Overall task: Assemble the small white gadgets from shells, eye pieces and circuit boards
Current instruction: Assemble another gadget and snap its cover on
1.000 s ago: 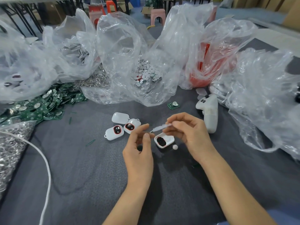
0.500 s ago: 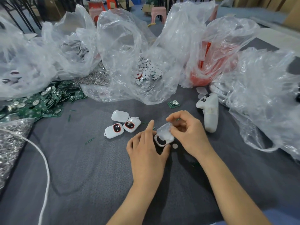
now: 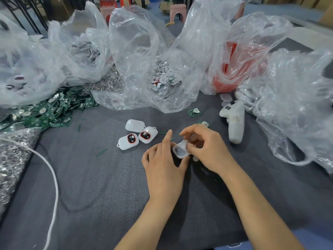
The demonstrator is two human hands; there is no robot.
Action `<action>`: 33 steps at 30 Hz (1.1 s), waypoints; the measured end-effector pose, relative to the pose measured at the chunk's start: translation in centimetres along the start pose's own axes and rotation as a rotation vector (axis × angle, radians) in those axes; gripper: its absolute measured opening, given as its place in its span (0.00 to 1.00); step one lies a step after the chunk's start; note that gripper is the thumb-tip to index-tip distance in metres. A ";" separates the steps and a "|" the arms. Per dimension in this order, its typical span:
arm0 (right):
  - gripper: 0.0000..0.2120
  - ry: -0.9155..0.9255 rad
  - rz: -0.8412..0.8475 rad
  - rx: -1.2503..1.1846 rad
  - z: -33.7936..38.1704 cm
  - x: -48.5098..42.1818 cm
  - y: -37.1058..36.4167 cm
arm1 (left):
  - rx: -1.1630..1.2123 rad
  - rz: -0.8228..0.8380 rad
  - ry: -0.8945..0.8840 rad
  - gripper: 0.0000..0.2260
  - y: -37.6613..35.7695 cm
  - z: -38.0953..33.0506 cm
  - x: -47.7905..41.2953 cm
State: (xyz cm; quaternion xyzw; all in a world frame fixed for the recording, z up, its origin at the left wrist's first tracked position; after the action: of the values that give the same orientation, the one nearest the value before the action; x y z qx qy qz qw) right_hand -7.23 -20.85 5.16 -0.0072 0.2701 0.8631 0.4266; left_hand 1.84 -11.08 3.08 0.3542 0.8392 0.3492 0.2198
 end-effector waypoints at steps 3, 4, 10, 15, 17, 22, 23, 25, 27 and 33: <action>0.17 0.004 0.011 0.018 0.1 0.0 -0.1 | -0.010 0.001 -0.004 0.33 0.0 -0.1 0.0; 0.17 0.005 0.012 0.025 0.1 0.0 -0.1 | -0.014 0.000 -0.005 0.33 0.0 -0.1 0.0; 0.15 -0.020 0.038 0.043 -0.1 0.0 -0.4 | -0.038 -0.047 -0.044 0.11 0.5 -0.7 0.3; 0.15 -0.029 0.038 0.085 -0.2 0.0 -0.3 | -0.038 -0.042 -0.039 0.09 0.5 -0.7 0.3; 0.15 -0.030 0.039 0.134 -0.3 0.0 -0.3 | -0.032 -0.042 -0.042 0.09 0.5 -0.7 0.3; 0.14 -0.049 0.010 0.156 -0.7 -0.1 0.1 | -0.020 -0.050 -0.045 0.10 0.6 -0.8 0.3; 0.13 -0.045 0.006 0.165 -0.6 -0.1 0.1 | -0.019 -0.048 -0.047 0.10 0.7 -0.8 0.4; 0.12 -0.022 0.000 0.191 -0.4 -0.1 0.0 | -0.021 -0.040 -0.050 0.10 0.6 -0.8 0.4; 0.11 0.007 -0.001 0.221 -0.2 -0.1 0.0 | -0.019 -0.037 -0.050 0.10 0.6 -0.8 0.4; 0.08 0.069 -0.003 0.290 0.3 -0.2 -0.4 | -0.019 -0.049 -0.047 0.10 0.6 -0.8 0.5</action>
State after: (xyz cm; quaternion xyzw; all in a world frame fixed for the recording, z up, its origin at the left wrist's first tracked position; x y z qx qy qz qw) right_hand -6.75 -20.71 5.29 0.0243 0.4066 0.8137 0.4148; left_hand 1.31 -10.77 4.06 0.3394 0.8389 0.3434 0.2514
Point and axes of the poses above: each hand's wrist, its own x-axis away from the middle knuckle, its own y-axis out of the back of the hand, z = x × y, the point moved 10 cm from there along -x, towards the middle knuckle, and after that the axes turned 5 degrees about y, right-handed, at the moved point
